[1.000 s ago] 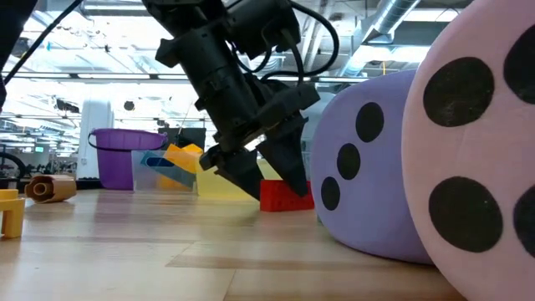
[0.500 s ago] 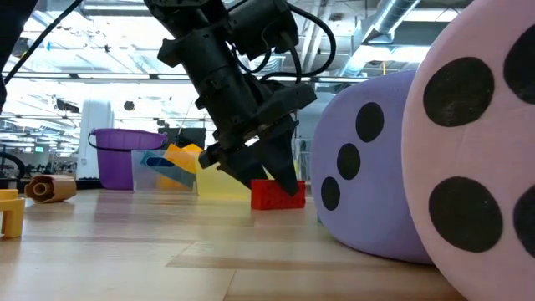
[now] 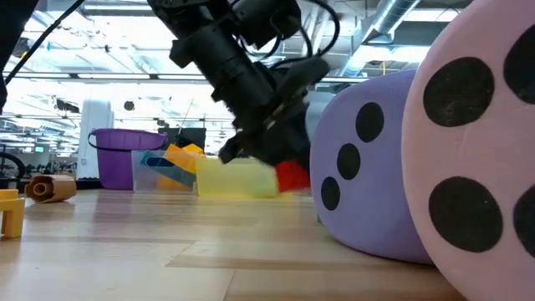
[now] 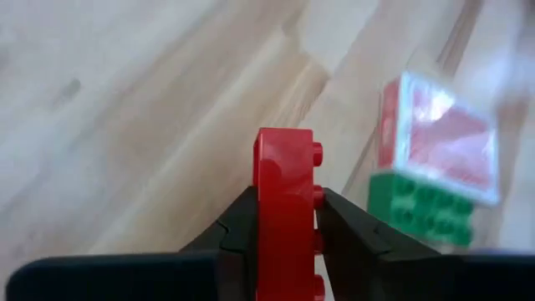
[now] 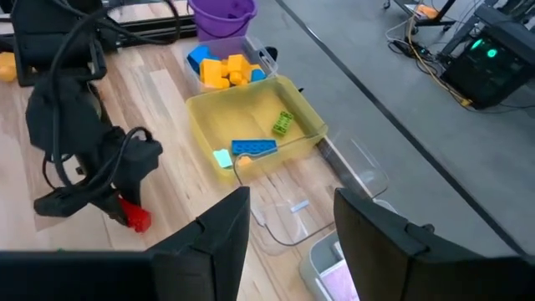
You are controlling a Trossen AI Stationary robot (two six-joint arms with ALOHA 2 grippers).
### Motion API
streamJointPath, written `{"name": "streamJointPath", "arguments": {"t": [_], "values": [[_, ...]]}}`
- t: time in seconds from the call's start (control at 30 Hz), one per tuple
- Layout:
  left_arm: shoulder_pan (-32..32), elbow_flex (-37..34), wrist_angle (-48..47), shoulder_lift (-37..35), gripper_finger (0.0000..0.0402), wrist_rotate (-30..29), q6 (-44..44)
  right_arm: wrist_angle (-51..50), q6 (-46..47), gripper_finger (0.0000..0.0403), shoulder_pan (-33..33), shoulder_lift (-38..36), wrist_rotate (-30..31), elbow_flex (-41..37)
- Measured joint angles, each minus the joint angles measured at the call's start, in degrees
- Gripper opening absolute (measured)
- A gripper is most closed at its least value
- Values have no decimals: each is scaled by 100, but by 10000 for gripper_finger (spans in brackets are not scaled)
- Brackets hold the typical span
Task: Pick & Place Toys
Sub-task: Put the small red game piece into the yellow bin
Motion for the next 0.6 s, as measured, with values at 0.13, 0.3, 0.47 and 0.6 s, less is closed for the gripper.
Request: {"name": "streamJointPath", "arguments": {"t": [0.13, 0.3, 0.47, 0.6], "values": [[224, 3, 276, -282, 93, -76, 357, 2, 0, 168, -4, -2, -10, 0], [675, 10, 341, -957, 80, -790, 870, 17, 0, 168, -2, 0, -21, 0], [1259, 13, 253, -1800, 87, -1830, 1471, 47, 4, 168, -2, 0, -23, 0], [1833, 12, 174, -2283, 88, -1936, 2098, 95, 5, 168, -2, -2, -25, 0]]}}
